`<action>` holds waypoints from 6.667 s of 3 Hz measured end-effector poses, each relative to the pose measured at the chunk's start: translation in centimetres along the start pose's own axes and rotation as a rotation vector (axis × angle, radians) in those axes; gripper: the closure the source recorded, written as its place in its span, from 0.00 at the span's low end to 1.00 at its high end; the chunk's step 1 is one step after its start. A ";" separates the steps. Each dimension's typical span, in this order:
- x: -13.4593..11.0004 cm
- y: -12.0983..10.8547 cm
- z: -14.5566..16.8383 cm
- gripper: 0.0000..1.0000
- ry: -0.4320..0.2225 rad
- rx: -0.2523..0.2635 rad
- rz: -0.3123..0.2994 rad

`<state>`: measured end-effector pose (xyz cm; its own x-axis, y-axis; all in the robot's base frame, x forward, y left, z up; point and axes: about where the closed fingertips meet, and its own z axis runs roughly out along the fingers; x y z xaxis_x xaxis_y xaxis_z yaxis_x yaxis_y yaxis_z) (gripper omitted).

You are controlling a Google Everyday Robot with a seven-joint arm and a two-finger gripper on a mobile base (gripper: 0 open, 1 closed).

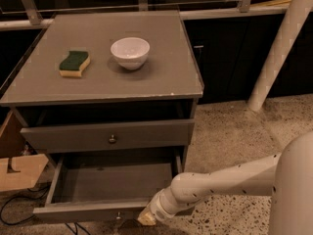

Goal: Close middle drawer

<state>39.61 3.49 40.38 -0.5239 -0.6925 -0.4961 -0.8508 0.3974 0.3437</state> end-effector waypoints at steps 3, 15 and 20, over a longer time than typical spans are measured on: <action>-4.1 -1.3 2.0 1.00 -0.058 0.044 -0.021; -7.9 -8.0 2.6 1.00 -0.063 0.206 0.051; -14.6 -13.1 0.2 1.00 -0.141 0.336 0.031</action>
Offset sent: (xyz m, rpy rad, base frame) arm 0.0366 0.0283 0.0016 0.0187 -0.0790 0.0372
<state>58.36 8.53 42.93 -0.5301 -0.5967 -0.6024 -0.7883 0.6086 0.0909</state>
